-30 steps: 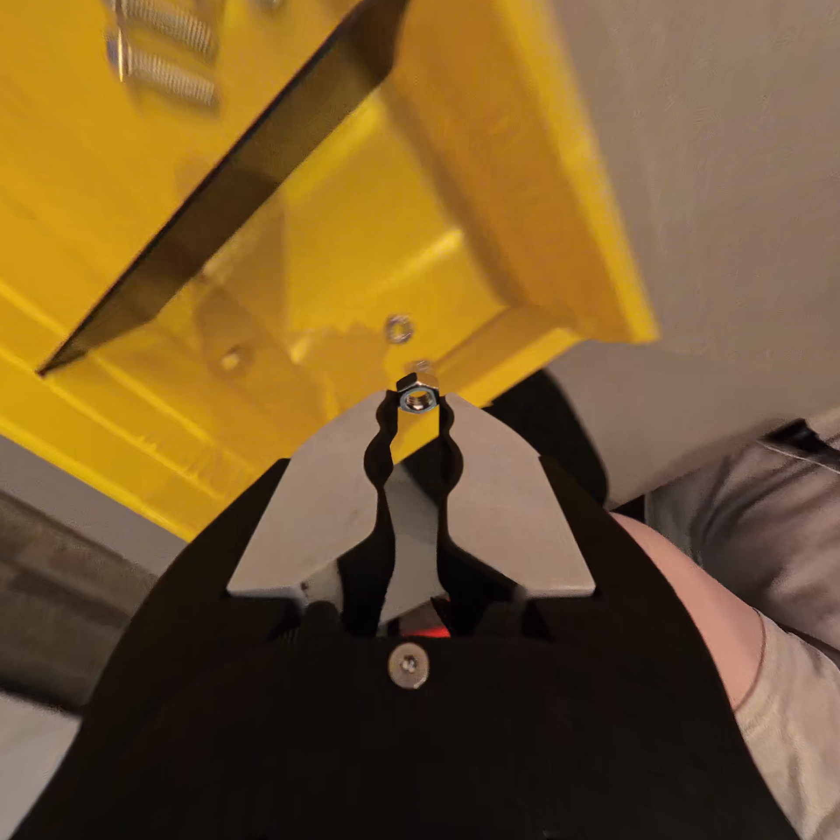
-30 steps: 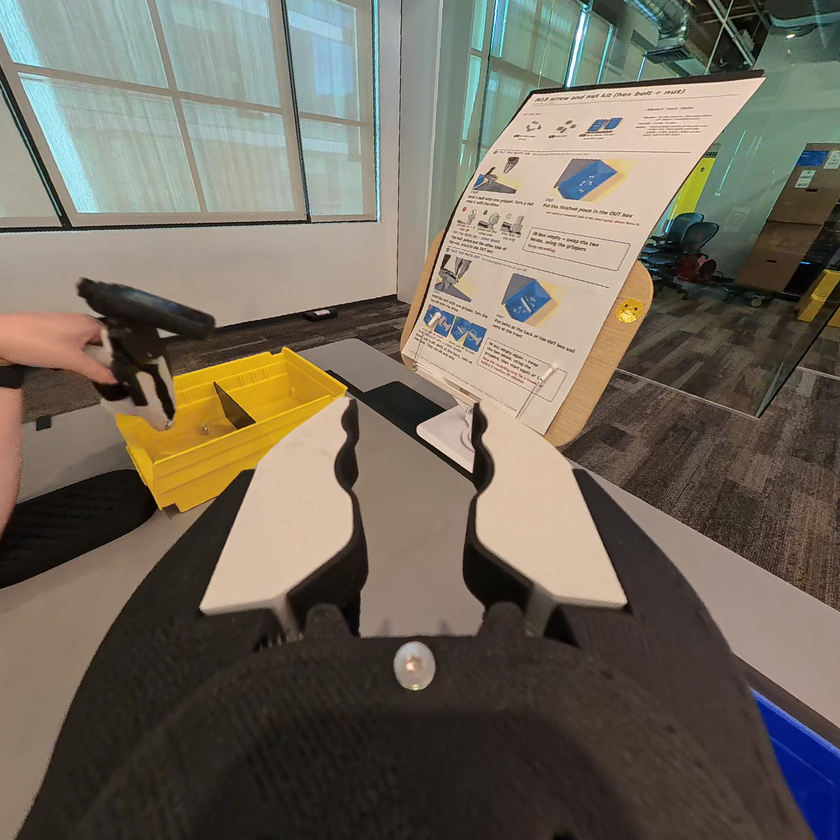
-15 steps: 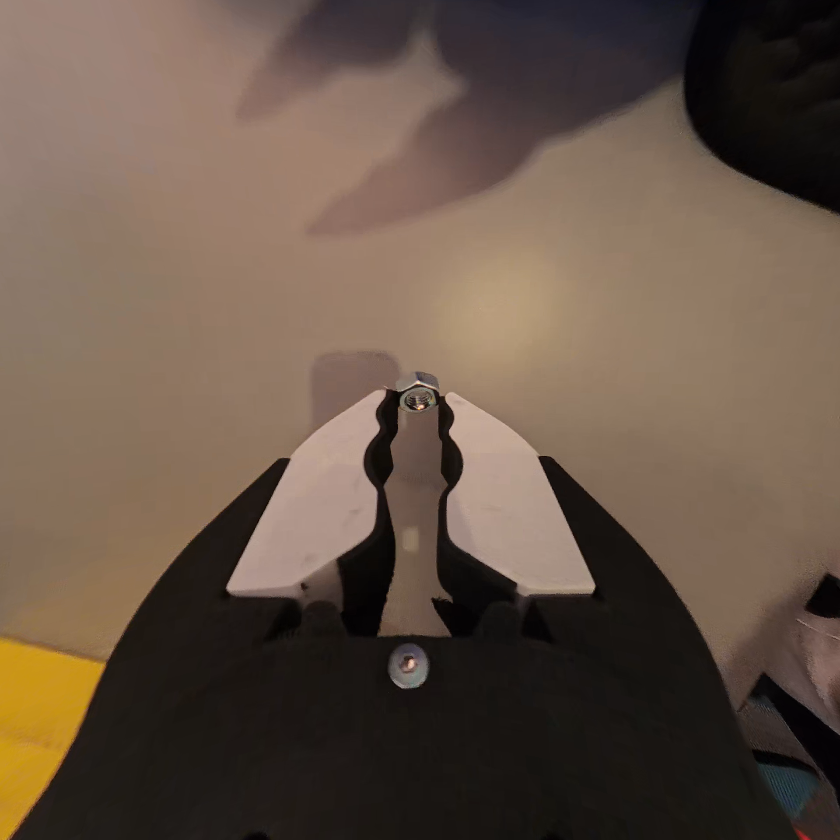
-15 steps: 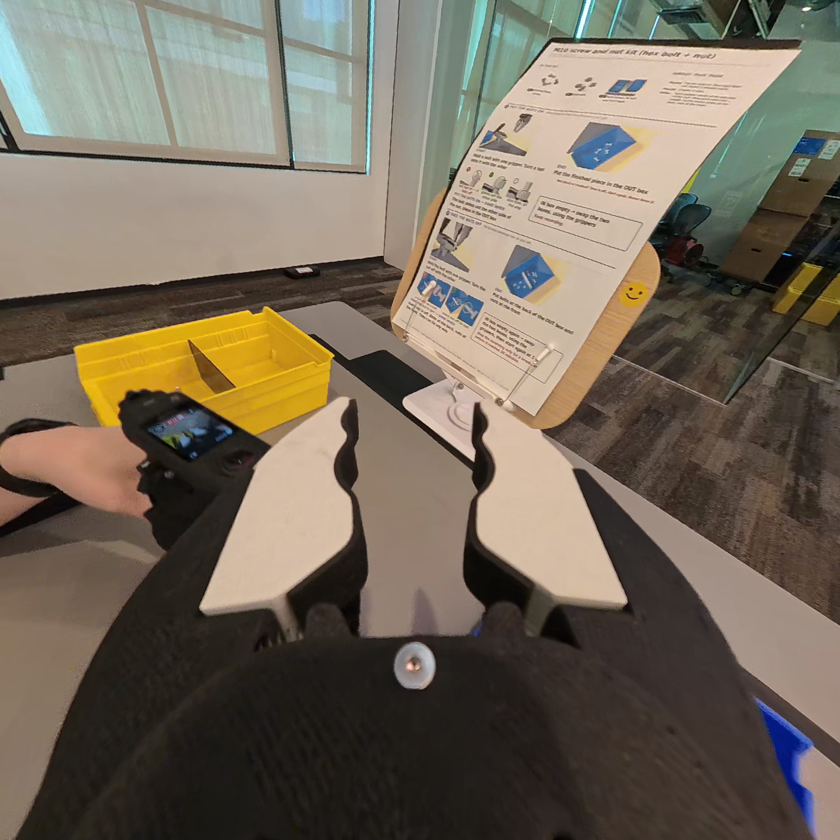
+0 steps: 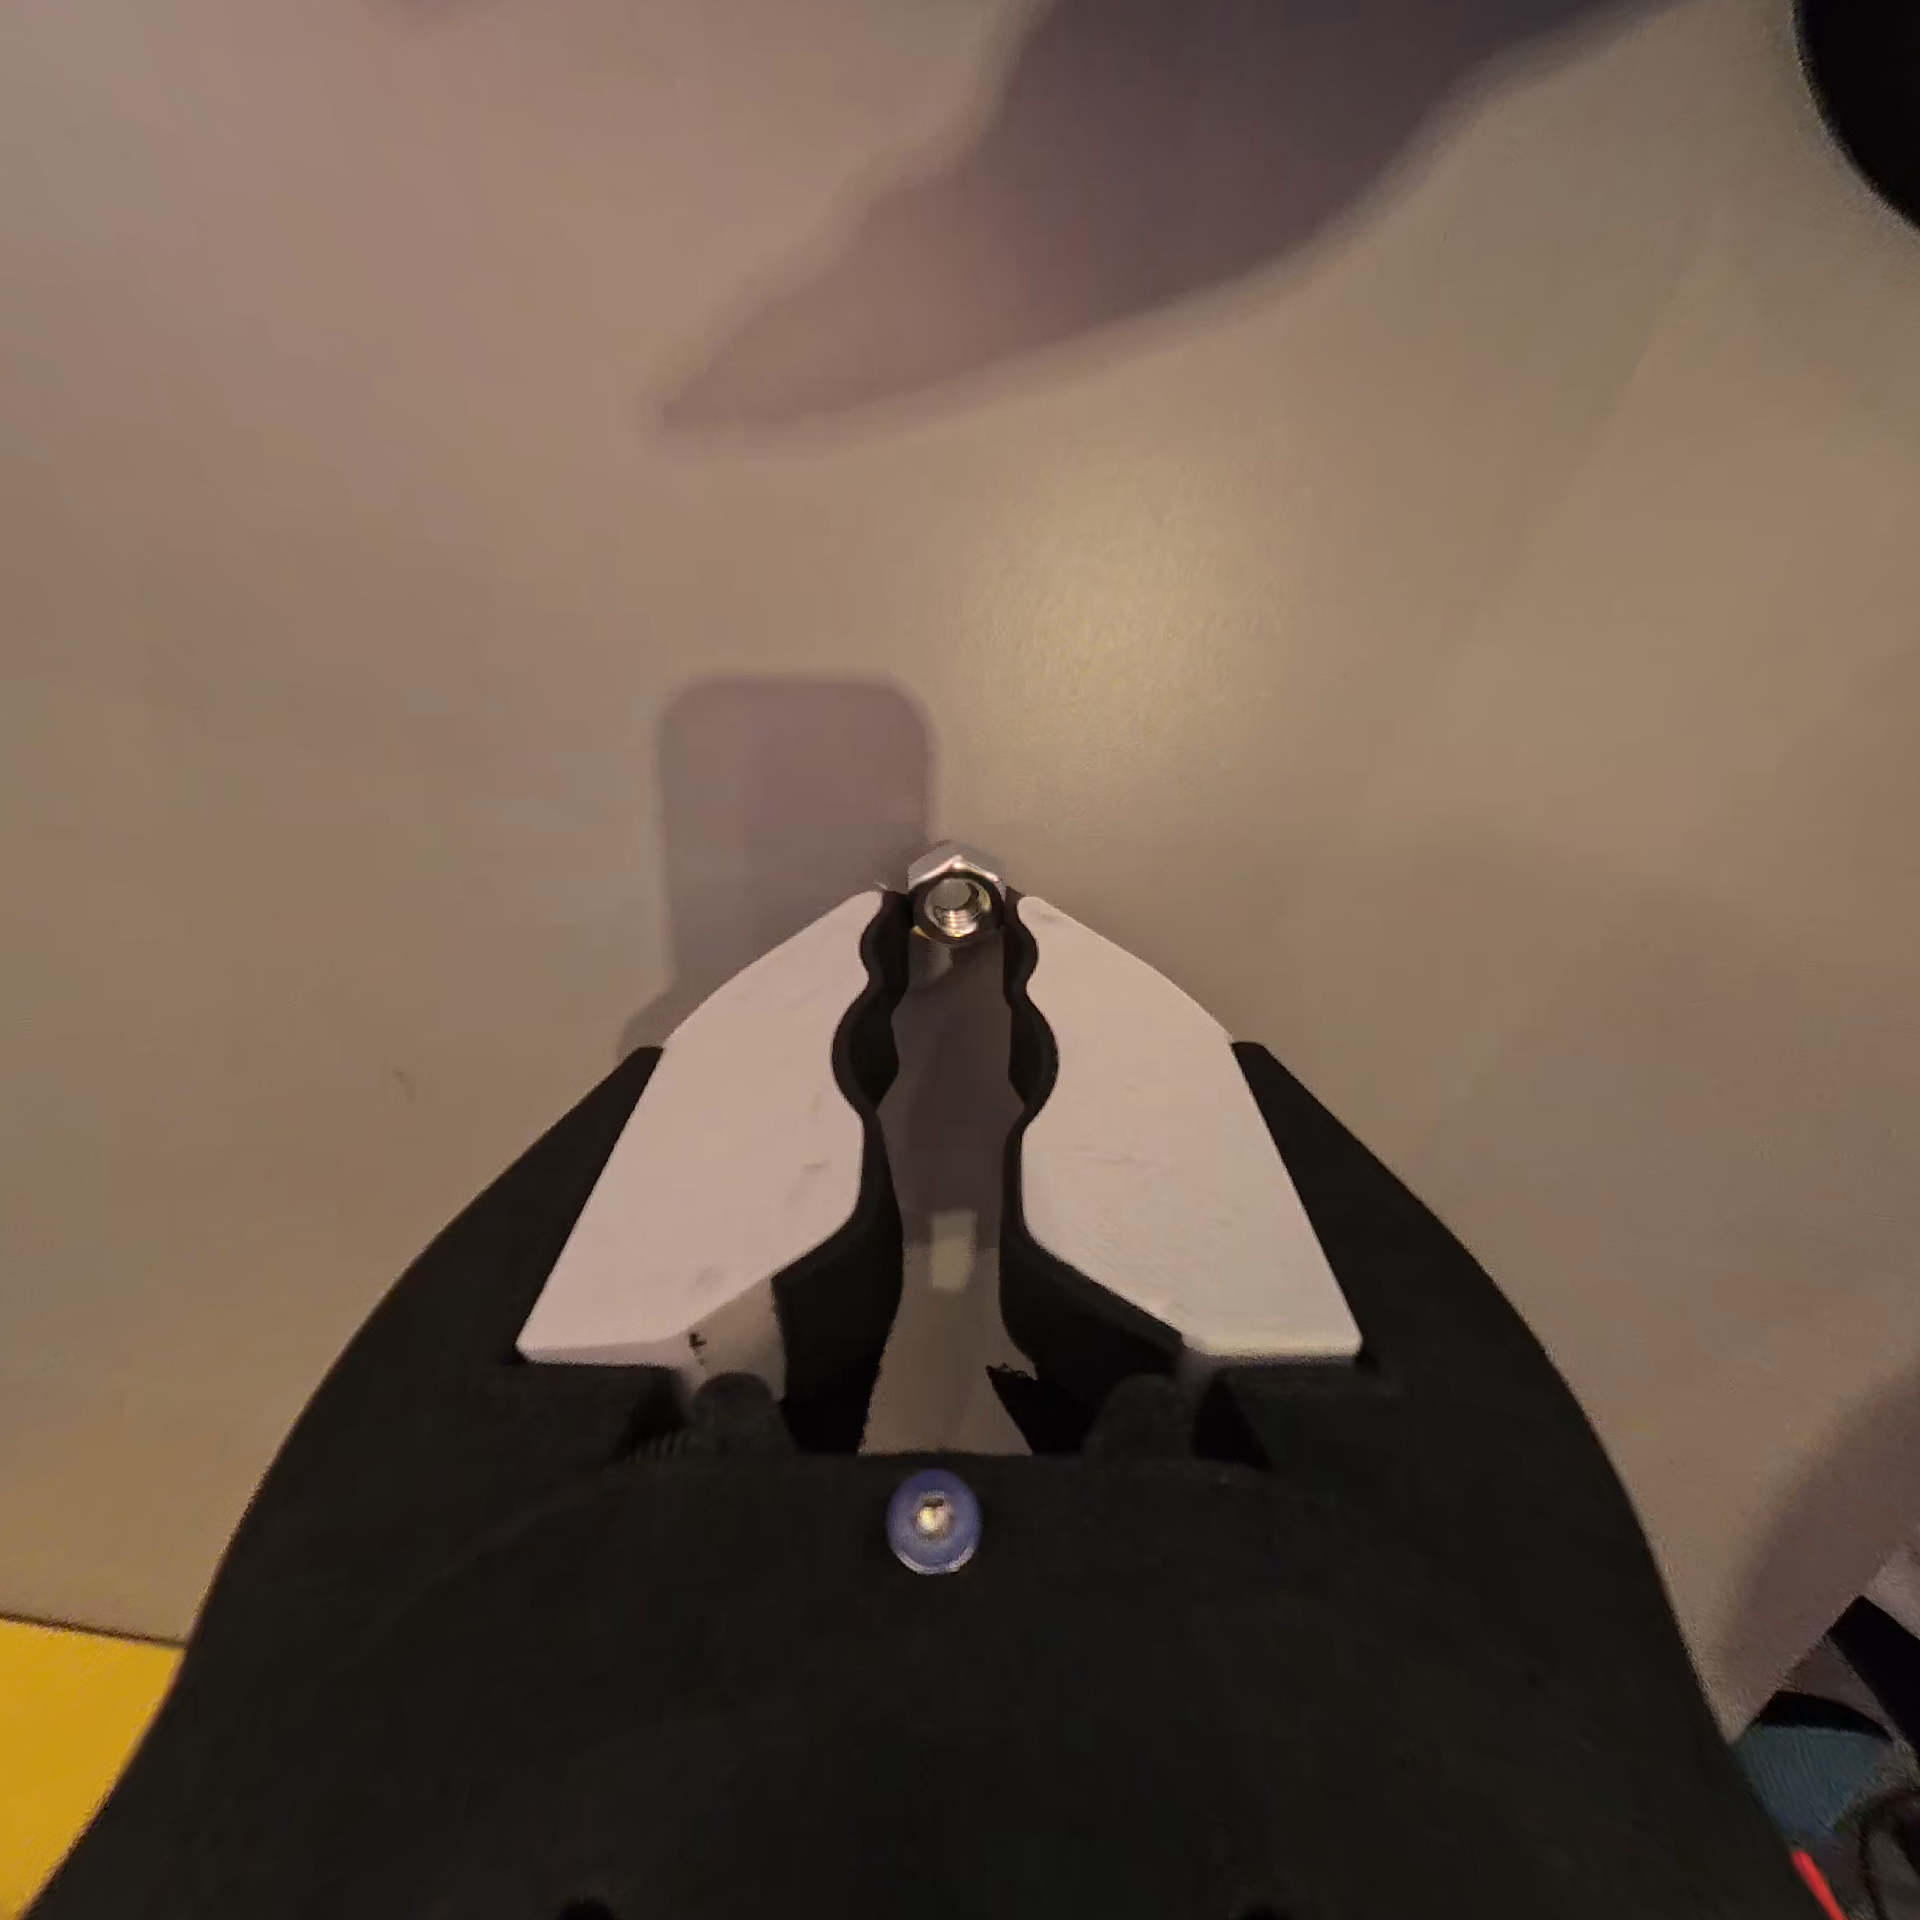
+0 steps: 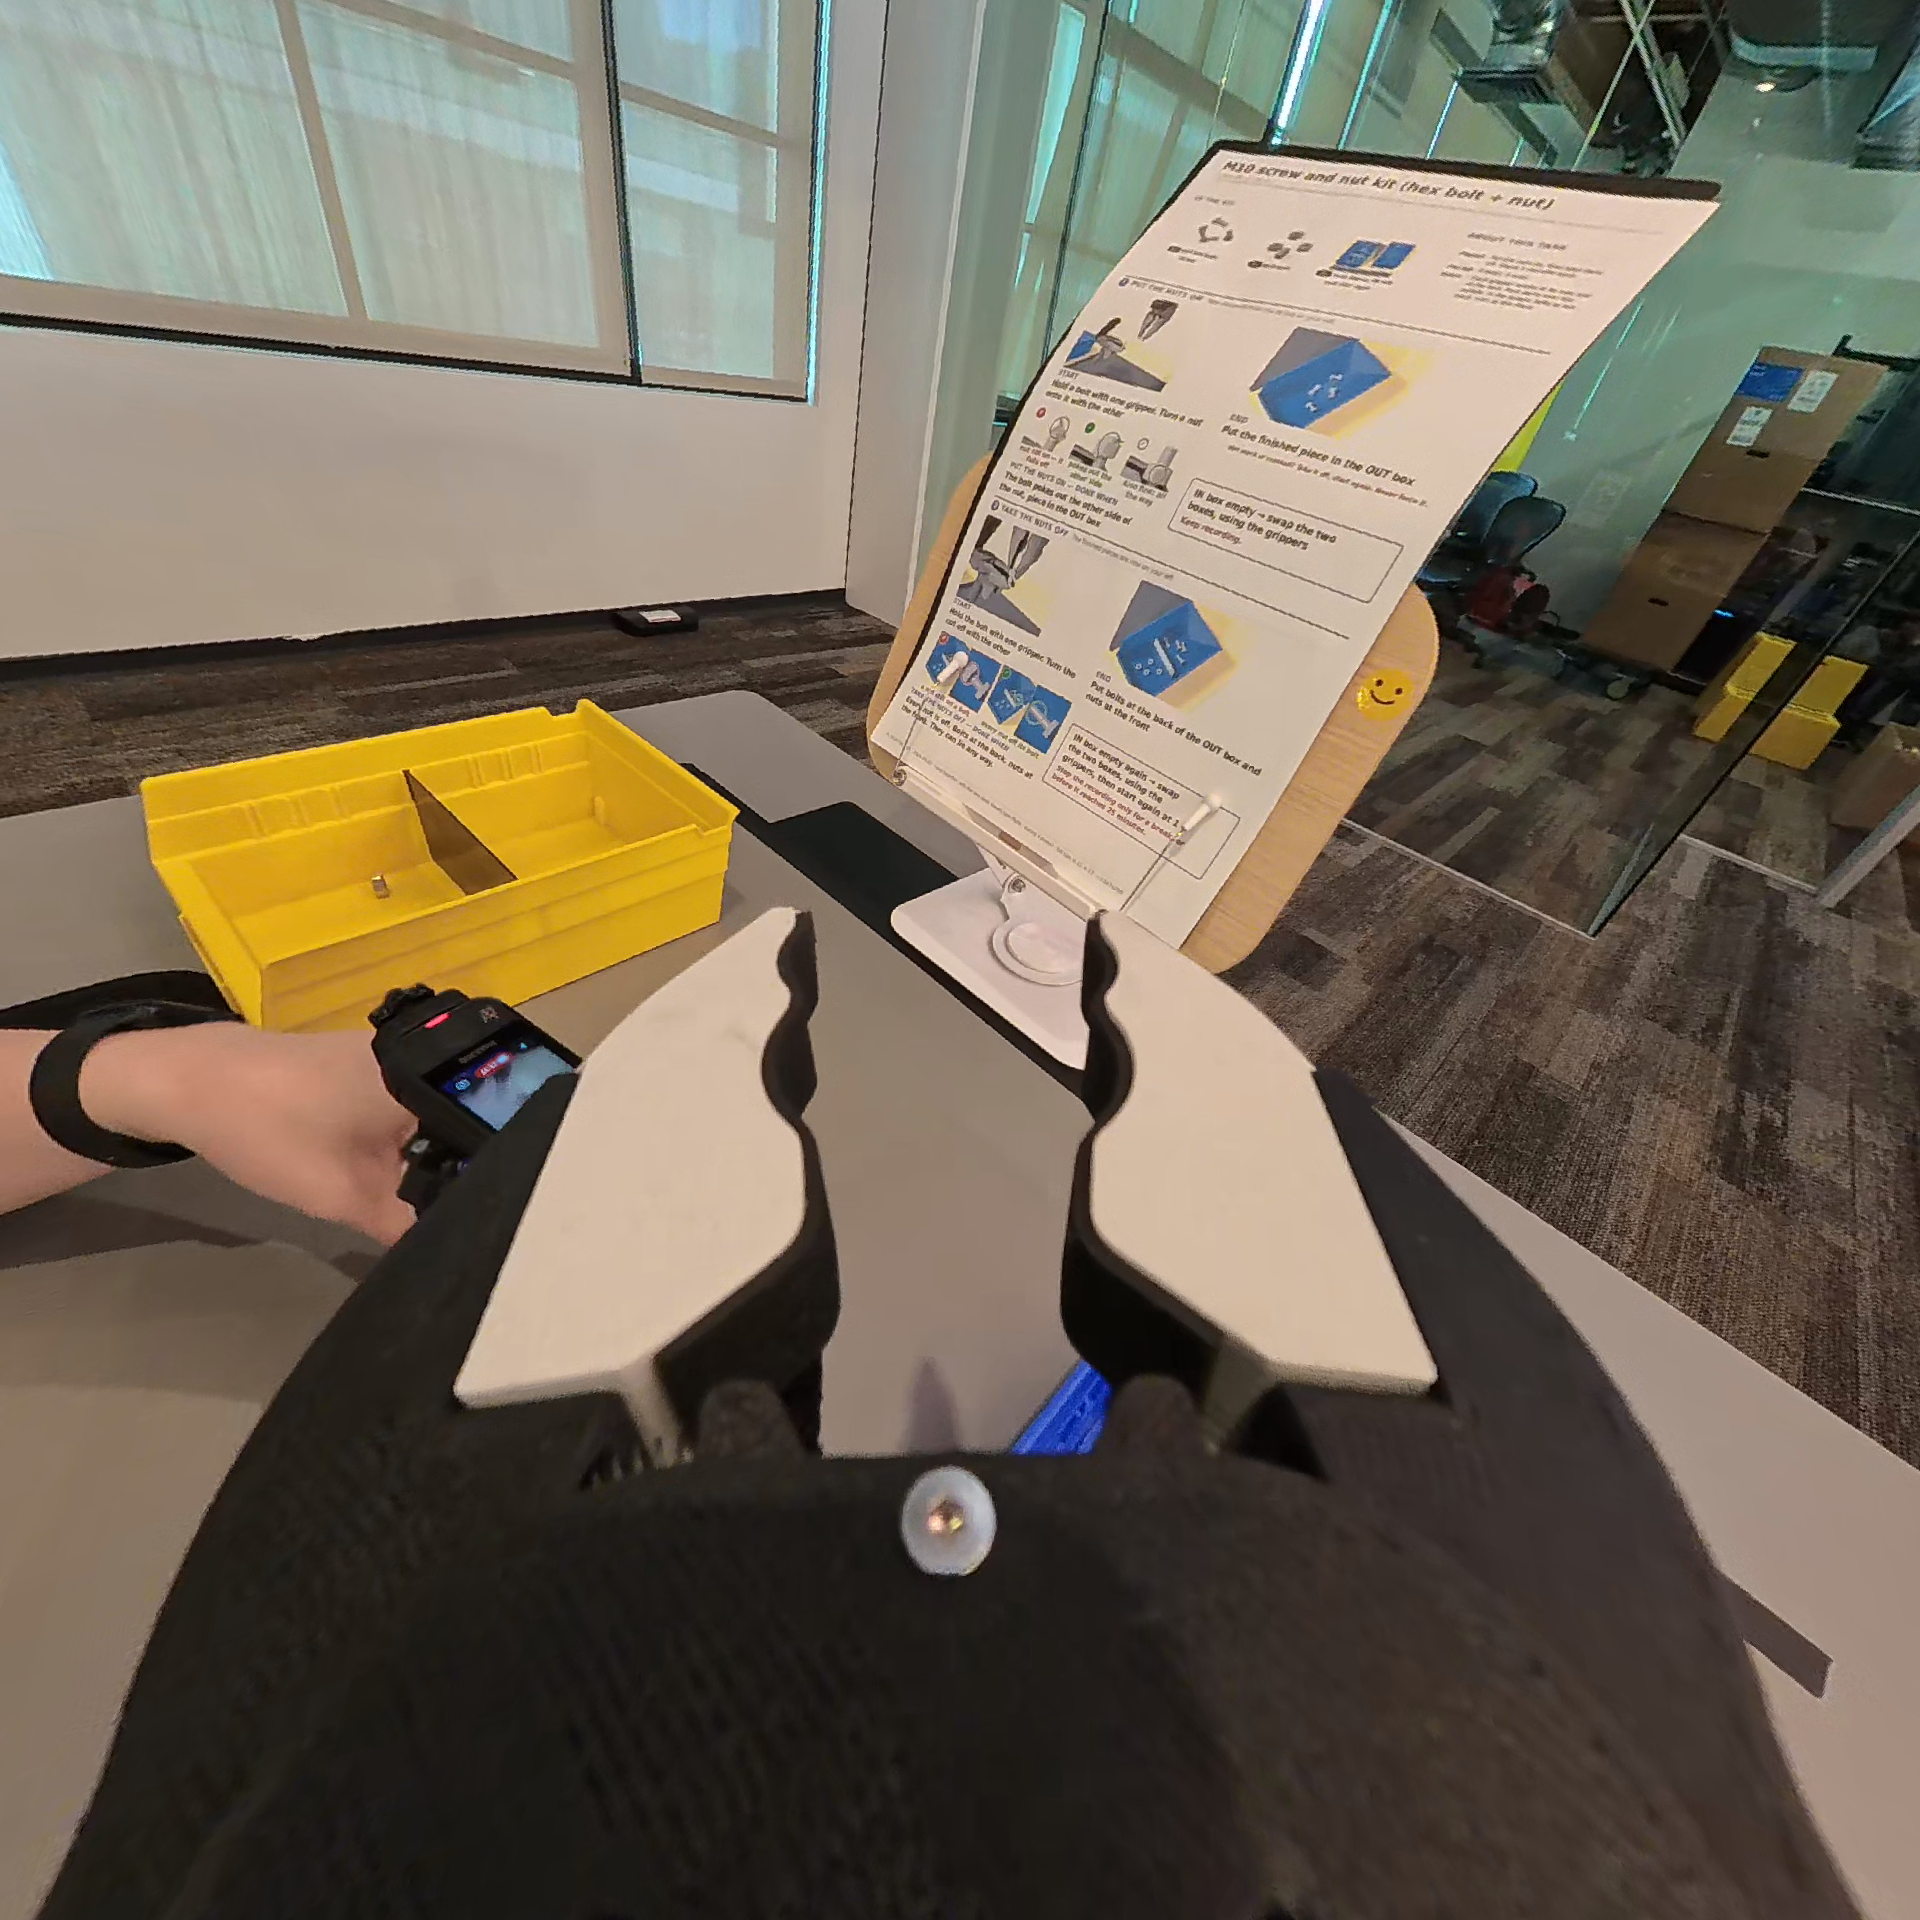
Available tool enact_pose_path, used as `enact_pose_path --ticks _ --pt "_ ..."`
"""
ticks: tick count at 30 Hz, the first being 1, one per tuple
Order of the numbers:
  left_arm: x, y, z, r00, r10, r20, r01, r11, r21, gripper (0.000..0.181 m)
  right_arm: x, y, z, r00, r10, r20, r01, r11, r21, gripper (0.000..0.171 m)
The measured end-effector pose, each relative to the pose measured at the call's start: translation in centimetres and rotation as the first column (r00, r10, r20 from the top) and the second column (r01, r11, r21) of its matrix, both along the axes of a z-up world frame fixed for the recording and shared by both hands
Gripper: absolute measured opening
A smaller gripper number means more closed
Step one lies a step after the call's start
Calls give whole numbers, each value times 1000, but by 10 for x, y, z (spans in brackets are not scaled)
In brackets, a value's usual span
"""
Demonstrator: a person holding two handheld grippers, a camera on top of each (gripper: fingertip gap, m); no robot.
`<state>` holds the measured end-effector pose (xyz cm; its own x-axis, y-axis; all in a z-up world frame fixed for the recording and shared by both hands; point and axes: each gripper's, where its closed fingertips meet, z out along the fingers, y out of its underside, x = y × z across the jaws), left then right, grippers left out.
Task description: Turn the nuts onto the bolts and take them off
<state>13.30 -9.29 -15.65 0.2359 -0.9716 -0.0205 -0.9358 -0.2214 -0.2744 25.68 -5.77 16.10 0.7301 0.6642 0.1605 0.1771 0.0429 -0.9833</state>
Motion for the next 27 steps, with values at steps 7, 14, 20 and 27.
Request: enact_pose_path --ticks 7,14,20,27 --pt "-14 -6 74 981 0 196 7 999 -32 20 -2 0 0 1000 5 4 -5 1000 0 50" --pt "-64 -5 100 983 72 168 -64 997 -50 20 -9 5 -7 999 4 34 -3 1000 -17 50" --pt "-62 27 27 995 61 -74 -58 997 44 13 -18 9 -16 997 5 75 -3 999 -34 50" --pt "-51 33 4 994 67 -84 -65 997 37 4 -20 9 -18 995 11 103 -9 1000 -25 51"
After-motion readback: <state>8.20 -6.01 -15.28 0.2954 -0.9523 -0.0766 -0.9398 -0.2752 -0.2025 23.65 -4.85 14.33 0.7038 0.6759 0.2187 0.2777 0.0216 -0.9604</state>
